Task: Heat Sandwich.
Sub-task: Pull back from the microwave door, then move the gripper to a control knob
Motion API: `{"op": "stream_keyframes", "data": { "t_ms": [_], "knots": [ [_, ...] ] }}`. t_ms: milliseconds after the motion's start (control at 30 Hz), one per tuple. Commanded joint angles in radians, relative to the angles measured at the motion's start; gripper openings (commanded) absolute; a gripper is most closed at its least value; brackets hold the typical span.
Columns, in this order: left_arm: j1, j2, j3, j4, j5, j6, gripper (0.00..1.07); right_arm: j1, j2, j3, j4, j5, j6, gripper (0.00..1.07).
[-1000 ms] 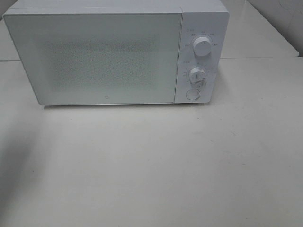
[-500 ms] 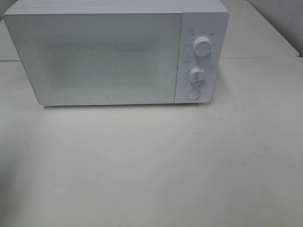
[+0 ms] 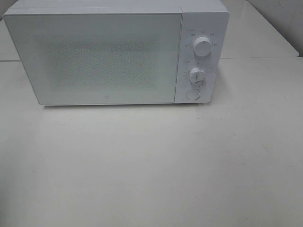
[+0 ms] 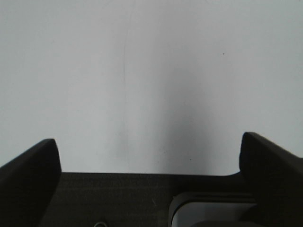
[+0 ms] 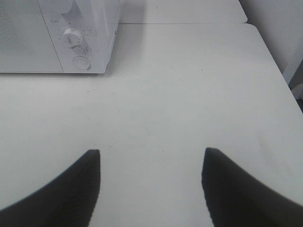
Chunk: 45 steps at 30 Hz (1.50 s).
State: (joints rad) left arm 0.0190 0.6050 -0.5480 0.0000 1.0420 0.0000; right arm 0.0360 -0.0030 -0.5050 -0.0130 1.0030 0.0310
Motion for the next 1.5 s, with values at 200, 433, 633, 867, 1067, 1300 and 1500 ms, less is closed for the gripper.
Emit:
{"op": "stream_keyframes", "data": {
  "t_ms": [200,433,633,867,1067,1300,1500],
  "knots": [
    [0.003,-0.233,0.032,-0.021,0.026,-0.03,0.98,-0.005,-0.026,0.007,-0.003,-0.005,0.003,0.62],
    [0.003,-0.398,0.031,0.0,0.026,-0.029,0.98,-0.005,-0.026,0.007,-0.003,-0.005,0.003,0.6],
    [0.003,-0.541,0.031,0.006,0.026,-0.024,0.98,-0.005,-0.026,0.007,-0.003,-0.005,0.003,0.59],
    [0.003,-0.629,0.032,0.0,0.025,-0.024,0.98,-0.005,-0.026,0.007,-0.003,-0.005,0.003,0.59],
    [0.003,-0.636,0.032,0.0,0.025,-0.022,0.98,-0.005,-0.017,0.007,-0.003,-0.005,0.003,0.59],
    [0.003,-0.633,0.032,0.0,0.025,-0.022,0.98,-0.005,-0.017,0.007,-0.003,-0.005,0.003,0.59],
    [0.003,-0.629,0.032,0.0,0.025,-0.022,0.98,-0.005,-0.017,0.007,-0.003,-0.005,0.003,0.59]
  ]
}}
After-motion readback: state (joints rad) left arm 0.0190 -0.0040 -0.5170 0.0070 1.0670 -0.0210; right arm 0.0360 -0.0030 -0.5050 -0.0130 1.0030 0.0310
